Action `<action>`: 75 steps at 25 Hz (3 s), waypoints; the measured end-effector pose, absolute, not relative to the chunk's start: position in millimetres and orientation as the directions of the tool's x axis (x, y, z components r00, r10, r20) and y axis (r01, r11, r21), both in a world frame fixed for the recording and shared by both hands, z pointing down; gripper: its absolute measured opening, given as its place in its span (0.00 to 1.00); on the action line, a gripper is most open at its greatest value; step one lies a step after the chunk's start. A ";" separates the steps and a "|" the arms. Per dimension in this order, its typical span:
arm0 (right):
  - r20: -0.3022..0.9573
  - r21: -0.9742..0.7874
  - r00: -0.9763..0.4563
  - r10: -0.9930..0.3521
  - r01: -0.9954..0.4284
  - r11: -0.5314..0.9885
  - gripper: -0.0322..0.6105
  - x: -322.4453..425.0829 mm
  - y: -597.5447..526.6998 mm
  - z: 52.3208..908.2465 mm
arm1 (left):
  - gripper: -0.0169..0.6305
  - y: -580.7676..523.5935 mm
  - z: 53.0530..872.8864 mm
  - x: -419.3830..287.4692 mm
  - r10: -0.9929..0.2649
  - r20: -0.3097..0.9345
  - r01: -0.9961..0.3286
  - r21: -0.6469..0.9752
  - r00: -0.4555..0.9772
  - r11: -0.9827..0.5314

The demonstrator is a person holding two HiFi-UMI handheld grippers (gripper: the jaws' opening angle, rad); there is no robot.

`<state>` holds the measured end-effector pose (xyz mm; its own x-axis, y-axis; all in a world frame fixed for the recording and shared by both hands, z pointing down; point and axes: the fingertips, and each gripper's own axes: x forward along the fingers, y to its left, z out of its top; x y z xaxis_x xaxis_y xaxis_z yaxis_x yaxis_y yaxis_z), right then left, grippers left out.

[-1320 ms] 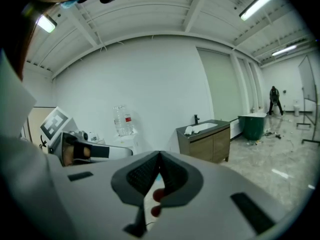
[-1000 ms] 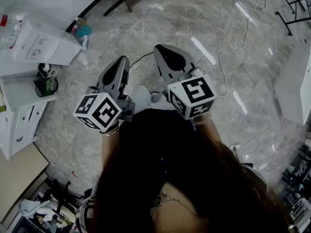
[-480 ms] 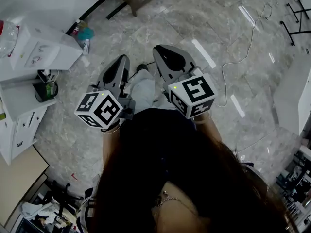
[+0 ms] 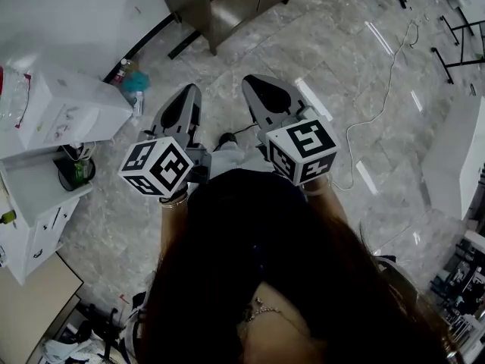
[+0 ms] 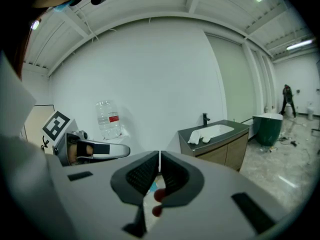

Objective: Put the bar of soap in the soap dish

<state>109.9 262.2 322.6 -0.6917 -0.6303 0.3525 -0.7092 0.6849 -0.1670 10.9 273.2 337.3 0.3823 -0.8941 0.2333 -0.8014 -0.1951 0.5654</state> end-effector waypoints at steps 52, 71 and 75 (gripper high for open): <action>0.619 -0.204 -0.457 -0.638 -0.879 0.431 0.26 17.0 -298.4 459.2 | 0.02 -237.7 358.7 -148.8 -0.859 0.324 -0.817 0.552 0.396 -0.169; 0.886 -0.098 -0.192 -0.421 -0.967 0.235 0.50 25.1 -341.0 601.3 | 0.02 -278.6 382.6 -185.8 -0.808 0.383 -0.797 0.581 0.448 -0.167; 0.907 -0.095 -0.162 -0.390 -0.978 0.185 0.51 27.3 -339.4 613.4 | 0.02 -283.0 382.6 -187.8 -0.799 0.383 -0.790 0.587 0.464 -0.177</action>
<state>27.3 -339.4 613.4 -0.1623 -0.3896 0.9066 -0.9780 0.1854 -0.0954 -187.8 -283.0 382.6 0.4635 -0.7989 0.3834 -0.7903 -0.1770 0.5866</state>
